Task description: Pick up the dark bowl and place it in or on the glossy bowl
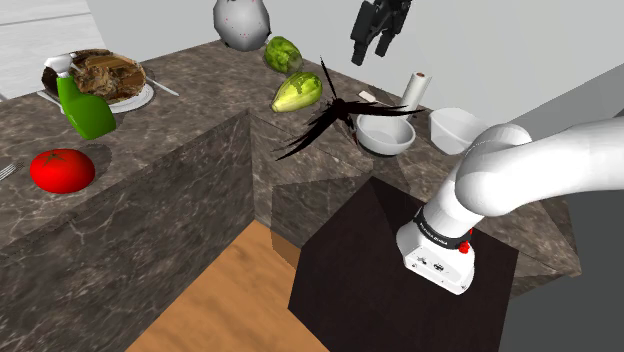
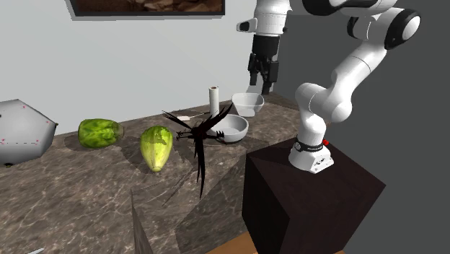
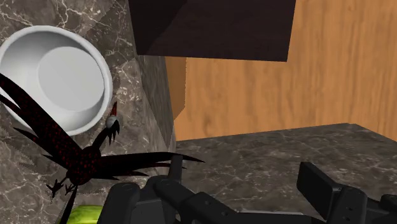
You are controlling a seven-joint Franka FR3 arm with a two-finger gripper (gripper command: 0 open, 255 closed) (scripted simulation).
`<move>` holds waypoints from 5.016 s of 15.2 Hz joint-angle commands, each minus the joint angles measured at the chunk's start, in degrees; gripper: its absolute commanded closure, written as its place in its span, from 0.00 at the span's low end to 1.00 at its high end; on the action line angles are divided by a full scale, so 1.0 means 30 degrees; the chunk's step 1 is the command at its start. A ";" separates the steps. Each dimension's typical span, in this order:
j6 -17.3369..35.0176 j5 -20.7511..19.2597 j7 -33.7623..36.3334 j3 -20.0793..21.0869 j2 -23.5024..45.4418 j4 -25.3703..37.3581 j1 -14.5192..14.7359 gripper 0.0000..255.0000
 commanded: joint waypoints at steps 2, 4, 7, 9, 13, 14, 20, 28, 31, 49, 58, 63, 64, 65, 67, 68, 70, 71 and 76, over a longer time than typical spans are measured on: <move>0.0437 -0.0182 -0.0183 -0.0146 -0.0015 -0.0545 -0.0102 0.00; 0.1334 -0.0561 -0.0541 -0.0447 0.0016 -0.1590 -0.0325 0.00; 0.2743 -0.1166 -0.1064 -0.0924 0.0226 -0.3039 -0.0711 0.00; 0.3734 -0.1597 -0.1401 -0.1260 0.0487 -0.3922 -0.1002 0.00; 0.5856 -0.2523 -0.2045 -0.1967 0.1338 -0.5469 -0.1674 0.00; 0.6418 -0.2767 -0.2199 -0.2148 0.1625 -0.5807 -0.1862 0.00; 1.0065 -0.4354 -0.3018 -0.3275 0.4043 -0.7355 -0.3119 0.00; 1.5408 -0.6760 -0.3660 -0.4770 0.9093 -0.7932 -0.5002 0.00; 1.6278 -0.6985 -0.3596 -0.4888 0.9834 -0.8062 -0.5133 0.00; 1.8274 -0.7428 -0.3353 -0.5065 1.1541 -0.8338 -0.5360 1.00; 1.6845 -0.7147 -0.3648 -0.5021 1.0281 -0.8160 -0.5267 1.00; 1.5079 -0.6842 -0.3963 -0.4942 0.8855 -0.7810 -0.5164 1.00; 1.4731 -0.6786 -0.4020 -0.4922 0.8592 -0.7724 -0.5146 1.00; 1.4385 -0.6730 -0.4076 -0.4903 0.8335 -0.7632 -0.5128 1.00; 1.3699 -0.6623 -0.4183 -0.4860 0.7845 -0.7432 -0.5092 1.00; 1.3360 -0.6570 -0.4236 -0.4837 0.7612 -0.7325 -0.5076 1.00; 1.2689 -0.6469 -0.4336 -0.4790 0.7167 -0.7095 -0.5043 1.00; 1.2358 -0.6419 -0.4384 -0.4765 0.6955 -0.6973 -0.5028 1.00; 1.0739 -0.6185 -0.4612 -0.4636 0.6009 -0.6291 -0.4954 1.00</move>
